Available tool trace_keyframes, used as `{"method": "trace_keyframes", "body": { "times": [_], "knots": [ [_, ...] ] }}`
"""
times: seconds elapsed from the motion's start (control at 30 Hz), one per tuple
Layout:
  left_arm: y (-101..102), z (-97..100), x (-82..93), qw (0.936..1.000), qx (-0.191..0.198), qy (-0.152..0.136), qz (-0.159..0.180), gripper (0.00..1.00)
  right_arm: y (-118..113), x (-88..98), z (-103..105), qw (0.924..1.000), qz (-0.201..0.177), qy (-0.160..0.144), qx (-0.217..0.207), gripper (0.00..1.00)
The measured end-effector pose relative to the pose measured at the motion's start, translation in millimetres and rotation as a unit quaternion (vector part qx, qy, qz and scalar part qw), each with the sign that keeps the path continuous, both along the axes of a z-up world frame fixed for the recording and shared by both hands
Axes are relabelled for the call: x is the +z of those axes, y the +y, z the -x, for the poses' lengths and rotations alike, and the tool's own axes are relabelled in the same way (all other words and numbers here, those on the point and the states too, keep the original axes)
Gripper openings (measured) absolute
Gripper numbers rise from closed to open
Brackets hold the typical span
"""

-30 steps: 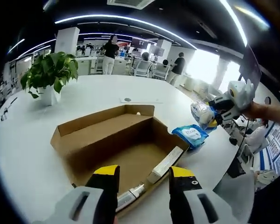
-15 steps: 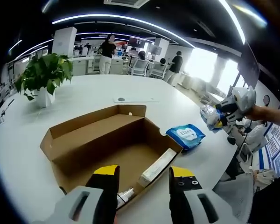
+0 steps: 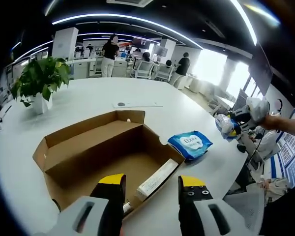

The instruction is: Operate the shoe box by opening the lid, removing the specified soft item, and placing it in the target area until the item is outside and the box remains undamaged.

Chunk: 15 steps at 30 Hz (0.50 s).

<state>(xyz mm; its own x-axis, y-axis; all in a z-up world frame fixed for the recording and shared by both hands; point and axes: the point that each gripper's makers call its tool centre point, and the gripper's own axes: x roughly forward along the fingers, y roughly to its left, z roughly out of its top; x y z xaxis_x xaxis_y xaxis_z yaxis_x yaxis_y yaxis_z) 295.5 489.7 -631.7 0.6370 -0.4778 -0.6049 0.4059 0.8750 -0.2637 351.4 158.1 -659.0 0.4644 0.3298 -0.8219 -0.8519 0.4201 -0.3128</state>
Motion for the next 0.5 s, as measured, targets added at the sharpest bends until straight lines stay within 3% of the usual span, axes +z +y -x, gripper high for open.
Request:
{"method": "trace_keyframes", "body": {
  "times": [0.5],
  "knots": [
    [-18.9, -6.0, 2.5, 1.0000, -0.001, 0.002, 0.009, 0.43, -47.3, -15.9, 0.8, 0.9994, 0.022, 0.015, -0.021, 0.27]
  ]
}}
